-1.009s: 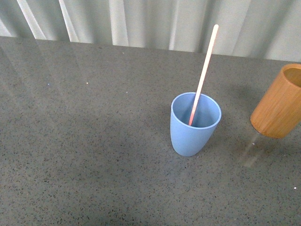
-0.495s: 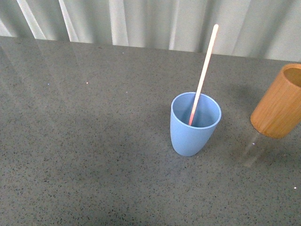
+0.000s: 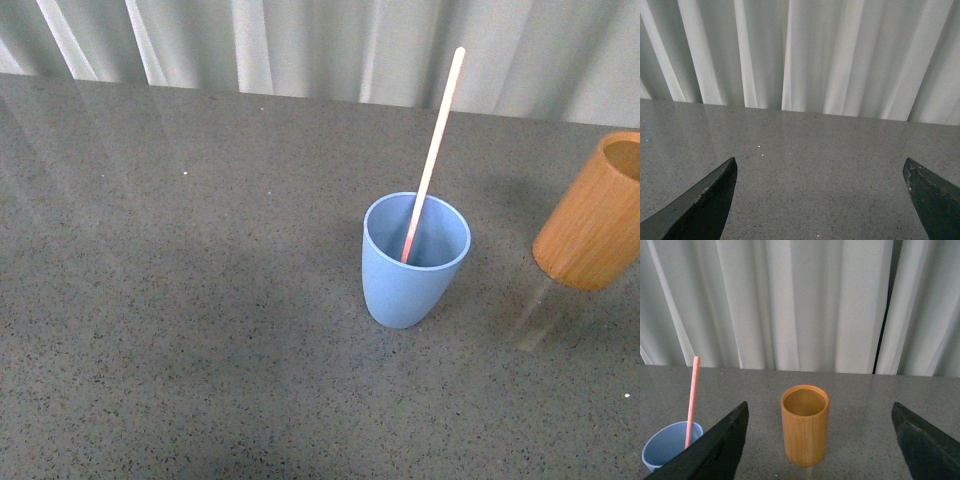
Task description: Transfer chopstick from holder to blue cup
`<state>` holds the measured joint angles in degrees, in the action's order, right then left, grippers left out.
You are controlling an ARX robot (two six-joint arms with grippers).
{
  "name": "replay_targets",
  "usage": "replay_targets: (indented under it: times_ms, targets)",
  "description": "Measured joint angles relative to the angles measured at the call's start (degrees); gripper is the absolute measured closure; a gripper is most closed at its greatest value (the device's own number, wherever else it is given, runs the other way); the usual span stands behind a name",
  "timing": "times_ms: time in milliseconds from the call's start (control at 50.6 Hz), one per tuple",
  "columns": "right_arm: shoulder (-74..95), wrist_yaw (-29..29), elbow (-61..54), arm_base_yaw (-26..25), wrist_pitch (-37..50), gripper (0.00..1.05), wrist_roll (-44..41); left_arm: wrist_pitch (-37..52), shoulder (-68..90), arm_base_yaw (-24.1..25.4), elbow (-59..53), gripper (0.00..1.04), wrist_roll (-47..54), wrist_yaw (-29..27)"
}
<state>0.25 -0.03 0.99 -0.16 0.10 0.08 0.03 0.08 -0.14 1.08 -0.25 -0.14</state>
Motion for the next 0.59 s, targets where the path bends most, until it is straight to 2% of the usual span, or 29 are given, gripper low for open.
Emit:
replay_targets:
  times_ms: [59,119,593]
  targets:
    - [0.0,0.0,0.0,0.0,0.0,0.08,0.07,0.0,0.0,0.0,0.0,0.07,0.0,0.0]
    - [0.0,0.0,0.0,0.0,0.0,0.11,0.04,0.0,0.0,0.0,0.0,0.07,0.0,0.0]
    - [0.0,0.0,0.0,0.0,0.0,0.1,0.07,0.0,0.0,0.0,0.0,0.07,0.0,0.0]
